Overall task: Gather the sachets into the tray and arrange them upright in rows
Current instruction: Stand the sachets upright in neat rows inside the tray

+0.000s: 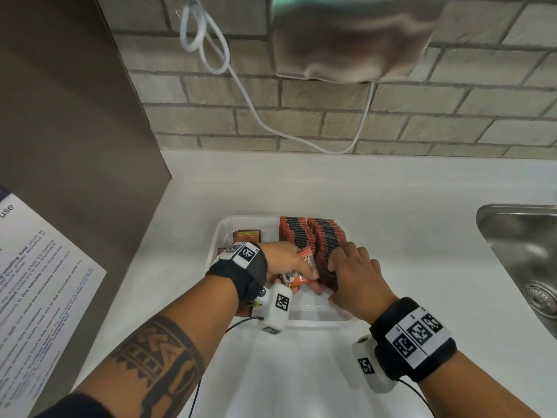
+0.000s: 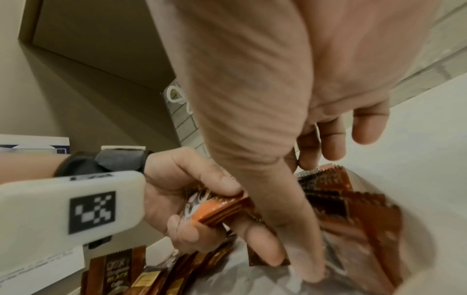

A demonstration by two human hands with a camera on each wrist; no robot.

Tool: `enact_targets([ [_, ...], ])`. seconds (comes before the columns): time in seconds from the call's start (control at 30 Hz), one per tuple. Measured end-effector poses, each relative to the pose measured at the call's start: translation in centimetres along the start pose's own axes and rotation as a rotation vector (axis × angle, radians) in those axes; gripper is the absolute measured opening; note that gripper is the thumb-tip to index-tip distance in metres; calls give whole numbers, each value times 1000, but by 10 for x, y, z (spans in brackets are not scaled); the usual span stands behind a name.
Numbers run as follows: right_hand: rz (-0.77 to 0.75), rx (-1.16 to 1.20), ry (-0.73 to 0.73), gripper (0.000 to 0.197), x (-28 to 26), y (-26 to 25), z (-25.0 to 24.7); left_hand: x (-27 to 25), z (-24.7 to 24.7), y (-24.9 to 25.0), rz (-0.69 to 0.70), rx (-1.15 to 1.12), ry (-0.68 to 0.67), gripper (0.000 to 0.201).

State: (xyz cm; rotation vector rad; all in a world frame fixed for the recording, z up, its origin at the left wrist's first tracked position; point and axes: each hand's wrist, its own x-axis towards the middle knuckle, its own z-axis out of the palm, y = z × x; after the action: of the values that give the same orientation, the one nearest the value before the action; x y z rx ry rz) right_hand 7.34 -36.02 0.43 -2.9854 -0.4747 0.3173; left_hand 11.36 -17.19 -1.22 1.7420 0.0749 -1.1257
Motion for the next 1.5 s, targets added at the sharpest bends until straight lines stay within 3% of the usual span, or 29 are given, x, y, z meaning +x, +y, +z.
enact_targets([
  [0.13,3,5,72,34,8,7,-7,-1,0,-1,-4,84,96,44],
  [0.33,8,35,73,28,18,11,-7,-14,14,12,-28,587,136,41],
  [0.63,5,63,48,28,22,13,-5,-10,44,30,-43,924,78,39],
  [1.17,12,200,-47,42,24,20,-18,-2,53,36,-52,995,11,26],
  [1.5,3,309,-64,42,21,24,-25,-1,52,34,-67,960,0,36],
])
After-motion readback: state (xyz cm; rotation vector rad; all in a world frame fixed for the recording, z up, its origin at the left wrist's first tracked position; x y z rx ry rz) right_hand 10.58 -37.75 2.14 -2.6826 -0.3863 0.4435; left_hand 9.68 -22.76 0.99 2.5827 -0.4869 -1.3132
